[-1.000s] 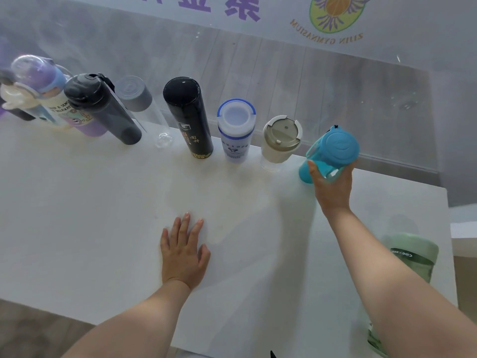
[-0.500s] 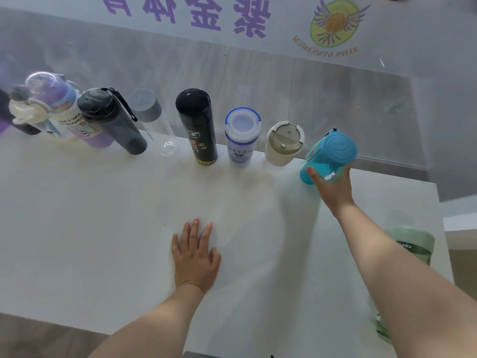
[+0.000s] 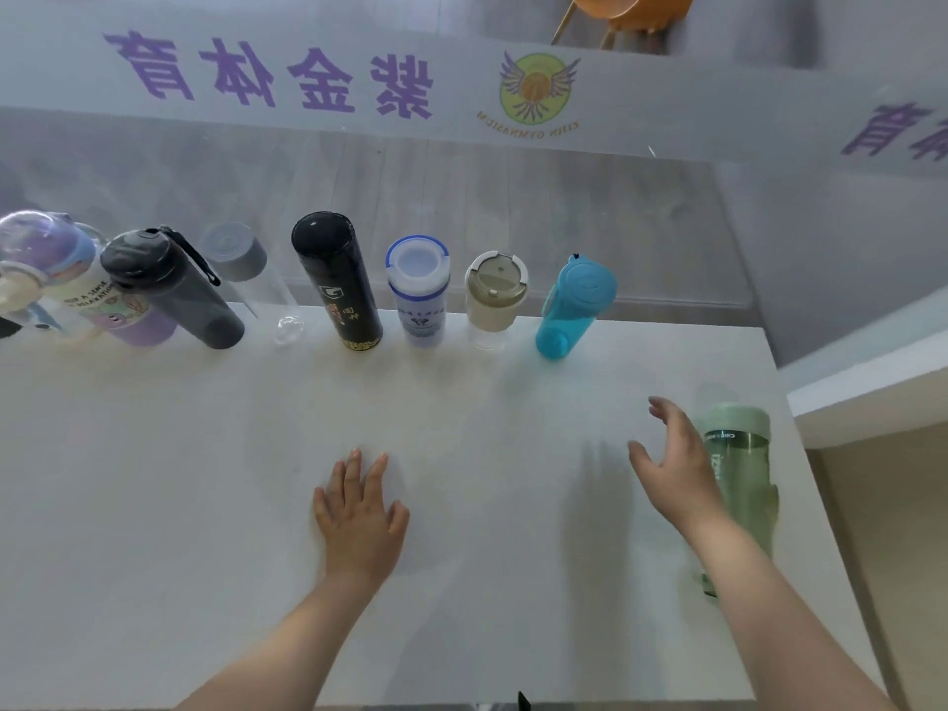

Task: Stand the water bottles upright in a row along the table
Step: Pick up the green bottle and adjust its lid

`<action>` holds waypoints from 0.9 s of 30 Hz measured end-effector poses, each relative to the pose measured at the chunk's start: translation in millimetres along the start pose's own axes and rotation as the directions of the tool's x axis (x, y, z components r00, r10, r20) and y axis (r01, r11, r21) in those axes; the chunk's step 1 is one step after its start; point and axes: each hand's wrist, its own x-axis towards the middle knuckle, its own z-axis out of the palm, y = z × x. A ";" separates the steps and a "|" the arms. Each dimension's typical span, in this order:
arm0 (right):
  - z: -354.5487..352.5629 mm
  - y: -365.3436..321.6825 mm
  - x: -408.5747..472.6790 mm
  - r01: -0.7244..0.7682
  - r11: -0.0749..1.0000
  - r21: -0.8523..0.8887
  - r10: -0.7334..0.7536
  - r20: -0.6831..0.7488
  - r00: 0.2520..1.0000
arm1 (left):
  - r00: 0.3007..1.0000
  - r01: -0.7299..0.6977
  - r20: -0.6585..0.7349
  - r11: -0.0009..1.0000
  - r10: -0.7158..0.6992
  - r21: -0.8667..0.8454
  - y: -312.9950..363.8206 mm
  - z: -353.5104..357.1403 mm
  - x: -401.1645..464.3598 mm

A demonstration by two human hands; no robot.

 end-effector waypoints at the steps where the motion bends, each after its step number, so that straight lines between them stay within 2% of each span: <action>1: -9.0 5.4 -10.0 0.001 1.000 -0.030 -0.002 -0.035 0.999 | 1.000 0.004 0.006 1.000 -0.004 0.014 2.1 -1.9 0.3; 5: -36.9 33.9 -45.4 -0.050 0.990 -0.134 0.026 -0.176 0.984 | 0.998 -0.020 0.058 0.999 0.018 0.036 22.3 -5.1 -3.7; 8: -48.4 61.2 -62.3 -0.113 0.985 -0.134 0.089 -0.173 0.981 | 0.979 -0.168 0.124 0.984 0.159 0.065 46.6 1.0 -14.0; 12: -58.6 85.5 -75.8 -0.253 0.967 -0.023 0.251 -0.075 0.965 | 0.856 -0.482 0.235 0.876 0.461 0.037 88.5 18.6 -27.5; 17: -76.9 109.9 -76.2 -0.323 0.943 0.078 0.318 0.062 0.946 | 0.727 -0.594 0.339 0.795 0.597 -0.128 163.6 40.1 -47.6; 21: -92.8 130.1 -70.0 -0.353 0.926 0.131 0.323 0.207 0.924 | 0.702 -0.492 0.398 0.807 0.590 -0.327 233.1 51.4 -70.0; 24: -102.2 144.0 -61.0 -0.403 0.898 0.176 0.341 0.302 0.890 | 0.699 -0.249 0.507 0.836 0.504 -0.489 275.7 62.7 -87.5; 27: -105.7 157.1 -53.3 -0.420 0.883 0.211 0.336 0.342 0.878 | 0.686 -0.004 0.581 0.801 0.438 -0.599 308.2 74.6 -100.9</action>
